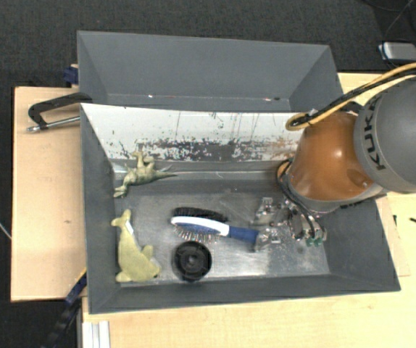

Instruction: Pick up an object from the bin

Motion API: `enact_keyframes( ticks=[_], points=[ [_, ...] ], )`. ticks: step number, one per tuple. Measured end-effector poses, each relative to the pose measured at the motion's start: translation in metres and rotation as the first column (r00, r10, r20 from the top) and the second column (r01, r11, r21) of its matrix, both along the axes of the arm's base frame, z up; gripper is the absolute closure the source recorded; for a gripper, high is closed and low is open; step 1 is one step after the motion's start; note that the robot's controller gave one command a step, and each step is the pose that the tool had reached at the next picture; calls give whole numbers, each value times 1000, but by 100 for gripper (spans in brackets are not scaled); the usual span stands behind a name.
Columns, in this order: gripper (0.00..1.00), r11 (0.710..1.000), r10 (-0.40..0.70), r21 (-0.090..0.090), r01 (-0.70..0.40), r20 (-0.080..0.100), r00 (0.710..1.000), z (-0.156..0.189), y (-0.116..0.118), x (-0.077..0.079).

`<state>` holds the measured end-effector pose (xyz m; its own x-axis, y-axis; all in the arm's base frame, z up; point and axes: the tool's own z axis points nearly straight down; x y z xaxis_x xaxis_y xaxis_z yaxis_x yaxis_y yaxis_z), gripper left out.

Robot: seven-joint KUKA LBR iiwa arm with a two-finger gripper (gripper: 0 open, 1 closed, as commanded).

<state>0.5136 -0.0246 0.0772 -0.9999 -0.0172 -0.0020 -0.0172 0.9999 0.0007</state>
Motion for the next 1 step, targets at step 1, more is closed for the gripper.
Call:
enact_keyframes(
  ticks=[1],
  points=[
    [100, 990, 141, -3, -141, 12, 990, 150, -9, -3]
  ],
)
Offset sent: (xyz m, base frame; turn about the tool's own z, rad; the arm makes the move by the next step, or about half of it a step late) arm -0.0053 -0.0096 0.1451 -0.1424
